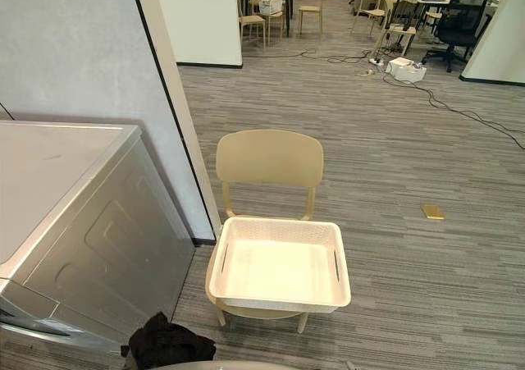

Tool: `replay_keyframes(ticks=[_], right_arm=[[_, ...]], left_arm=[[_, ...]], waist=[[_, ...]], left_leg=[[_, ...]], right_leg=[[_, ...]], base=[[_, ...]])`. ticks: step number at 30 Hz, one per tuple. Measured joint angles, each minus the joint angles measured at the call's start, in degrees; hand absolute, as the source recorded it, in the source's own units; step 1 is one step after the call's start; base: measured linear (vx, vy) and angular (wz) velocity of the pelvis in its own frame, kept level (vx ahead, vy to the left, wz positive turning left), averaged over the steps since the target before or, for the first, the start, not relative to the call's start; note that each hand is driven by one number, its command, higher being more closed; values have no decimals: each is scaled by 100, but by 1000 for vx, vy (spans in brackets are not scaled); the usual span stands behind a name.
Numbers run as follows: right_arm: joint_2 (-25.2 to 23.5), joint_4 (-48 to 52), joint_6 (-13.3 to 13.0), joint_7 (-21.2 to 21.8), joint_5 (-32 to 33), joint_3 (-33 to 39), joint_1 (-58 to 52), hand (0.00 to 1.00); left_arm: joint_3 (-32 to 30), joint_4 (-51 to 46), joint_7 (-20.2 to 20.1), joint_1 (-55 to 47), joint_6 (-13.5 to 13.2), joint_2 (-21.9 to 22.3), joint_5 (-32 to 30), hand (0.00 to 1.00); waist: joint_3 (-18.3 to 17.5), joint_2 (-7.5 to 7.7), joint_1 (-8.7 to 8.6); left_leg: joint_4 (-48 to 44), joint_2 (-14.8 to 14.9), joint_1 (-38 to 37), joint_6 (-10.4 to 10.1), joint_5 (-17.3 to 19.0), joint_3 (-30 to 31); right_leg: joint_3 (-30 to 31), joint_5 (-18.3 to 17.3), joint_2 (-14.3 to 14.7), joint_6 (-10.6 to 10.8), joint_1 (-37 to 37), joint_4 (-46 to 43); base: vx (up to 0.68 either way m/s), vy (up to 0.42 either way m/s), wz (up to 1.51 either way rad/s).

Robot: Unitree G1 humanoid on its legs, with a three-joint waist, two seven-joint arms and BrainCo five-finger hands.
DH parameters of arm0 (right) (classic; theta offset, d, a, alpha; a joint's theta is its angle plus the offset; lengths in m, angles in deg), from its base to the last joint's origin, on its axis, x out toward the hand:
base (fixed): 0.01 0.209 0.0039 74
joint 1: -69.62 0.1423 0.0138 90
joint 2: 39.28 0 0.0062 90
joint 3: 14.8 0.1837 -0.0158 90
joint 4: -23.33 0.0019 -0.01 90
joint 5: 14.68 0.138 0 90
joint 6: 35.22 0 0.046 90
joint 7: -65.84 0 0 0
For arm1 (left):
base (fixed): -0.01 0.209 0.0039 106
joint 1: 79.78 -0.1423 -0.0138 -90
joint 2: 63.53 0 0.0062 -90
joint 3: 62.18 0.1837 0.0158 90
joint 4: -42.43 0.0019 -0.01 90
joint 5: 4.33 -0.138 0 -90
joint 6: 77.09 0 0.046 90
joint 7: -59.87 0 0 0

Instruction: Pick up the laundry basket with both hands and put the clothes into the washing machine.

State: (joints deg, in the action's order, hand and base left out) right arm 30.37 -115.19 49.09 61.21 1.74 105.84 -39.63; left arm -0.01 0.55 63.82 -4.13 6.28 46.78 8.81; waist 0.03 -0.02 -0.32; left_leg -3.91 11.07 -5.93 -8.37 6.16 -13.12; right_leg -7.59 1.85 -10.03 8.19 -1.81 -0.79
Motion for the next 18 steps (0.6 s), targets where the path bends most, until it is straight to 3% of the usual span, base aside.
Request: replay_keyframes(ticks=[1,2,13,18], right_arm=[[0,-50,2,1,6,1,8,0],[128,-821,130,367,205,-142,386,0],[174,-1104,203,413,370,76,410,0],[320,-1424,296,492,393,148,504,0]], left_arm=[[-19,1,0,1,2,3,-39,100],[-184,590,-135,318,19,63,-483,100],[-134,841,-140,428,16,-79,-466,100],[404,1253,-146,569,24,-383,-233,100]], waist=[[-2,1,8],[9,35,115],[13,30,99],[6,10,38]], left_leg=[[9,0,-4,-5,-3,-5],[309,-31,-276,-54,-79,-104],[353,-39,-283,-54,-78,-106],[362,-64,-276,-53,-78,-8]], right_leg=[[4,1,1,1,1,2],[14,26,31,40,-97,132],[32,18,36,43,-84,151],[22,16,31,46,-101,173]], base=[[0,0,0],[0,0,0],[0,0,0],[0,0,3]])
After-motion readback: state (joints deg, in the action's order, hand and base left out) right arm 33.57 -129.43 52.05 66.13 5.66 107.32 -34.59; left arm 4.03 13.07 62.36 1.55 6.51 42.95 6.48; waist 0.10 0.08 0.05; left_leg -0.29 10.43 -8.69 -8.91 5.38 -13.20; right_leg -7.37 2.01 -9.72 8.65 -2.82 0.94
